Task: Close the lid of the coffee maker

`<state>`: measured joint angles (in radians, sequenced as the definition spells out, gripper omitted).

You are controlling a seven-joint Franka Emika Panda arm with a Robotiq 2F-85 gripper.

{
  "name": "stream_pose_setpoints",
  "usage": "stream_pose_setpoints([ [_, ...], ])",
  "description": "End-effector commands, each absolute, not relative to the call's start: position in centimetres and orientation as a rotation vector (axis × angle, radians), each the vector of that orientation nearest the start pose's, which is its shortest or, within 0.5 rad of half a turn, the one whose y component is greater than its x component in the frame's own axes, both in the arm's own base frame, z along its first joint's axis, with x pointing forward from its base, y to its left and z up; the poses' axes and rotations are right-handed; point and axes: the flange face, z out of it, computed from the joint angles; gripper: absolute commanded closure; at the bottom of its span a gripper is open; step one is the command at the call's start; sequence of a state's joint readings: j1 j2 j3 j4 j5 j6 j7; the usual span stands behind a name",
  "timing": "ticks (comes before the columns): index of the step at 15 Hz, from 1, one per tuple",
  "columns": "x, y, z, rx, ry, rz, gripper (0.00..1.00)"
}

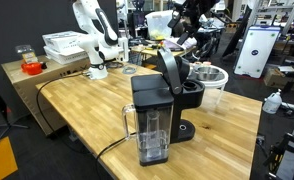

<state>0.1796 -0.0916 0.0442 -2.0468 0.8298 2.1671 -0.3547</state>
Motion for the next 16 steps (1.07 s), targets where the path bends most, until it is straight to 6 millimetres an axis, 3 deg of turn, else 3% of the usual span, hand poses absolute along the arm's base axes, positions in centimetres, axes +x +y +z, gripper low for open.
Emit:
stream_pose_setpoints([
  [1, 55.3, 16.2, 51.6, -2.326, -0.177, -0.316, 0.00],
  [5, 56.8, 17.0, 52.3, -2.230, -0.108, -0.323, 0.00],
  [10, 57.4, 16.7, 51.8, -2.166, -0.017, -0.310, 0.00],
  [11, 57.5, 16.7, 51.6, -2.159, -0.010, -0.308, 0.20],
  [16, 57.9, 17.2, 51.2, -2.137, 0.013, -0.295, 0.55],
])
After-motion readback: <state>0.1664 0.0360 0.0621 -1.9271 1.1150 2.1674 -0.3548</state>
